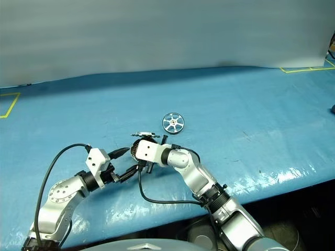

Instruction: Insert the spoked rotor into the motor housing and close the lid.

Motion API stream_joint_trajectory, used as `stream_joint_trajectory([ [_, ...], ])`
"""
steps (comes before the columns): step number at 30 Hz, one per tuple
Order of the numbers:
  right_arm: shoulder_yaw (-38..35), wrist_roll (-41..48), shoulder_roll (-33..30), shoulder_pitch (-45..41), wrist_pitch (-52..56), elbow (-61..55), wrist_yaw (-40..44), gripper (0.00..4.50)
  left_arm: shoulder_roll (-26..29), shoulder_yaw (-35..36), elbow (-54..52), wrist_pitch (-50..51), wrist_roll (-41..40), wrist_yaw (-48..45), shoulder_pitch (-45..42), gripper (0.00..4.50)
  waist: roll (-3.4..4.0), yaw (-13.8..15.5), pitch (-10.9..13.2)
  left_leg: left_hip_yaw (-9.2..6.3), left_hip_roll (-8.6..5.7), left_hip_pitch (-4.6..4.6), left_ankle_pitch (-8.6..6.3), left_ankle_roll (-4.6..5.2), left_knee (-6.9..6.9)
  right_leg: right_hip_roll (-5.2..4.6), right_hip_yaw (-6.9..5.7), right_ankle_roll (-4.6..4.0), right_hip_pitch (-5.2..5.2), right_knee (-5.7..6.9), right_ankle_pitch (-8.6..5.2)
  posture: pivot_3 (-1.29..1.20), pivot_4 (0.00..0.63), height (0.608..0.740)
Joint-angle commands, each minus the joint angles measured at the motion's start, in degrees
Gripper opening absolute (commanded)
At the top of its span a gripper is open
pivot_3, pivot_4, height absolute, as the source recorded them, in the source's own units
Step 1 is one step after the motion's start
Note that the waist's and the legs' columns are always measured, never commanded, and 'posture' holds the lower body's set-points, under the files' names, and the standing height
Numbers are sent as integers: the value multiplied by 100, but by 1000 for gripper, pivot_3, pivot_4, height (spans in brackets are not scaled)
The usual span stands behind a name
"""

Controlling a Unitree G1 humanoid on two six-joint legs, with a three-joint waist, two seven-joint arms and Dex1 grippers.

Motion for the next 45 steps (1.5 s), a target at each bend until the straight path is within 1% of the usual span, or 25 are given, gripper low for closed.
stream_joint_trajectory([
  [1,-500,733,124,215,492,14,263,21,-9,42,-136,-86,-34,17,-37,4129,1,0,1,0,0,-2,0,0,0,0,1,-12,-2,0,7,0,150,740],
  [3,-764,1270,181,283,664,-494,521,21,-6,48,-183,-40,-119,-31,-40,4129,3,11,5,0,-2,-15,-1,1,-3,-2,1,-14,-11,-3,9,0,150,740],
  [5,-909,1657,98,358,943,-1058,750,21,-17,88,-248,34,-242,-47,-39,4129,5,26,7,-2,-6,-47,-1,2,-3,-5,0,-15,-15,-3,10,0,150,740],
  [8,-748,1794,-446,514,1429,-1968,1127,21,22,124,-324,91,-348,-77,-43,4129,16,32,19,-8,-9,-91,0,1,-3,-5,-4,-16,-46,-9,10,0,150,740],
  [11,-707,1810,-1062,743,1711,-2694,1287,21,85,85,-388,78,-339,-117,-56,4129,16,55,20,-8,-10,-94,-4,1,-9,-8,-14,-17,-45,-15,1,0,150,740],
  [13,-892,1950,-1382,883,1945,-2988,1325,21,75,88,-429,94,-357,-84,-85,4129,12,69,23,-8,-11,-94,-11,7,-10,-9,-18,-13,-43,-18,-6,0,150,740],
  [17,-1540,1870,-1921,1045,2104,-3096,973,21,9,39,-540,66,-366,-53,-107,4129,-2,74,49,-9,-14,-94,-13,9,-9,-10,-19,-11,-40,-19,-10,0,150,740],
  [19,-1793,1482,-2176,953,1906,-2836,547,21,-46,14,-551,44,-357,-17,-125,4129,-8,75,61,-8,-19,-93,-13,10,-7,-12,-18,-7,-39,-18,-8,0,150,740],
  [21,-1926,1019,-2271,652,1899,-2466,-57,21,-94,-14,-515,29,-339,0,-154,4129,-17,63,67,-8,-21,-92,-13,10,-5,-13,-18,-5,-37,-17,-8,0,150,740],
  [22,-1970,975,-2280,494,1901,-2355,-152,396,-106,-31,-485,17,-325,-14,-170,4129,-18,60,69,-5,-23,-91,-12,8,-5,-11,-17,-5,-39,-17,-8,0,150,740],
  [23,-1971,933,-2233,253,2060,-2190,-240,591,-101,-51,-439,10,-312,-51,-199,4129,-18,53,69,-3,-26,-91,-11,6,-5,-8,-15,-5,-41,-16,-7,0,150,740],
  [24,-1964,917,-2195,95,2157,-2080,-273,931,-95,-64,-407,6,-304,-77,-220,4129,-19,44,70,-1,-32,-91,-9,4,-5,0,-12,-5,-42,-15,-7,0,150,740],
  [27,-1730,793,-2158,-279,2029,-1763,-204,1945,-99,-21,-287,-29,-305,-79,-335,4129,-19,60,70,-8,-21,-91,-3,-7,-8,21,-13,-14,-44,-12,-9,0,150,740],
  [31,-1436,822,-1905,-812,1943,-1124,58,3281,-108,-25,-236,-57,-307,-100,-420,4129,-18,68,71,-12,-18,-92,-3,-7,-15,23,-22,-14,-42,-12,-7,0,150,740],
  [34,-1160,639,-1926,-1060,1712,-727,225,4290,-130,-44,-223,-74,-287,-91,-442,4129,-17,69,72,-7,-20,-93,-5,-5,-15,18,-18,-12,-42,-17,-6,0,150,740],
  [35,-1080,590,-1858,-1240,1557,-461,241,4458,-151,-66,-246,-87,-284,-90,-431,4129,-17,67,72,-6,-22,-93,-6,-3,-15,14,-18,-11,-41,-19,-7,0,150,740],
  [39,-838,404,-1716,-1713,804,260,326,4458,-185,-101,-294,-111,-259,-74,-391,4129,-16,58,75,2,-24,-93,-4,-5,-10,9,-12,-11,-40,-20,-6,0,150,740],
  [45,-694,314,-1437,-2175,412,1108,608,4458,-153,-49,-362,-129,-252,-42,-332,4129,-15,59,76,-1,-21,-93,6,-23,-13,15,-16,6,-42,-16,4,0,150,740],
])
